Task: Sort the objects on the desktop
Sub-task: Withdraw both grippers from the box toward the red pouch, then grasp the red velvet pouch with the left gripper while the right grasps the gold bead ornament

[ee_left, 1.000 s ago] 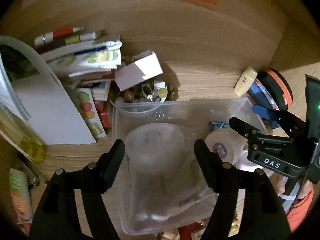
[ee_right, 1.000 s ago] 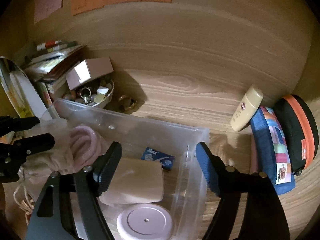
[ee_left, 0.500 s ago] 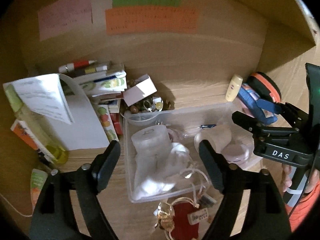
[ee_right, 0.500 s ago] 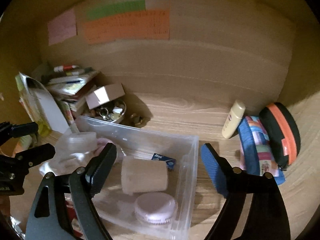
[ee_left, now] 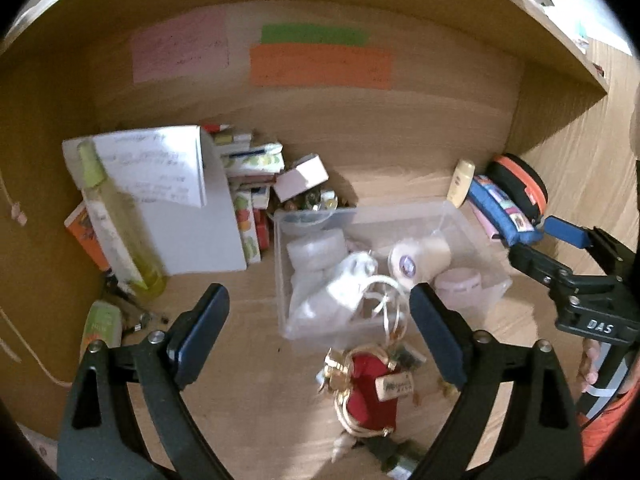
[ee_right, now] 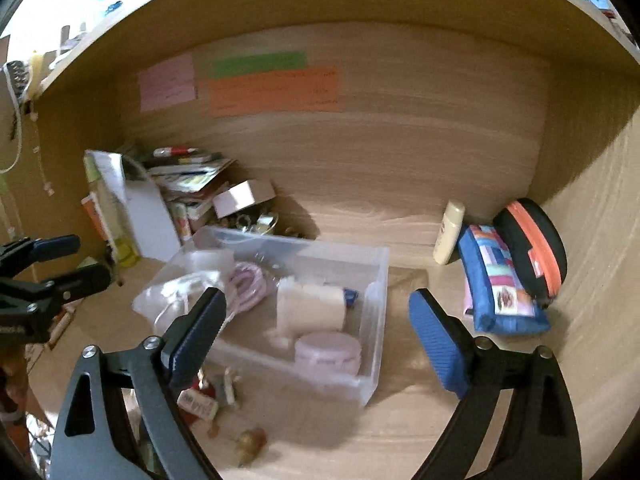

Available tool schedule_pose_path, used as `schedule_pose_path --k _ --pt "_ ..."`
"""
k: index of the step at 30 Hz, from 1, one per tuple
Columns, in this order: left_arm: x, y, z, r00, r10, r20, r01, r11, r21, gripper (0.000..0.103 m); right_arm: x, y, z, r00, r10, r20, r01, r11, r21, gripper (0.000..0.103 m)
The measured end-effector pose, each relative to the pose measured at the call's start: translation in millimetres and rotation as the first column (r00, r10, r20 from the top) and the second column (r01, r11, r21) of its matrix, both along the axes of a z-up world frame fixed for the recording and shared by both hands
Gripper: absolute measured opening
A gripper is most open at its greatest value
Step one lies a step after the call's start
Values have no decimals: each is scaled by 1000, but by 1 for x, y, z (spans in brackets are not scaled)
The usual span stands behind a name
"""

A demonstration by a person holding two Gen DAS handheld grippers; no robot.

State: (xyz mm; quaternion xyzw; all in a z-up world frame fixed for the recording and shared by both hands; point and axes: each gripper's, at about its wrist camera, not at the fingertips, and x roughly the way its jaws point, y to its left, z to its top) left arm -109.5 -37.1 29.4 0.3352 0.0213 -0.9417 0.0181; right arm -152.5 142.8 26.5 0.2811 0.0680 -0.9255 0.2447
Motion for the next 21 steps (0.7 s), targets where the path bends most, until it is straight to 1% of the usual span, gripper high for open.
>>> schedule_pose_path --k 3,9,12,17,21 --pt "8 -3 -12 1000 9 20 -9 1000 -2 92 14 1 -7 1000 4 -14 -4 1000 26 92" --pt "16 -12 -45 995 22 92 -24 999 23 92 38 -2 -29 999 19 -35 -16 995 99 92" --pt "19 -14 -63 991 8 131 -15 999 50 92 44 -3 -45 999 36 -12 -34 992 120 92" --pt "24 -5 -84 987 -14 161 8 999 36 92 49 -4 -76 998 50 46 -56 986 157 92" --pt "25 3 -95 983 -36 178 29 999 47 91 52 -2 -97 992 64 108 -81 983 162 92"
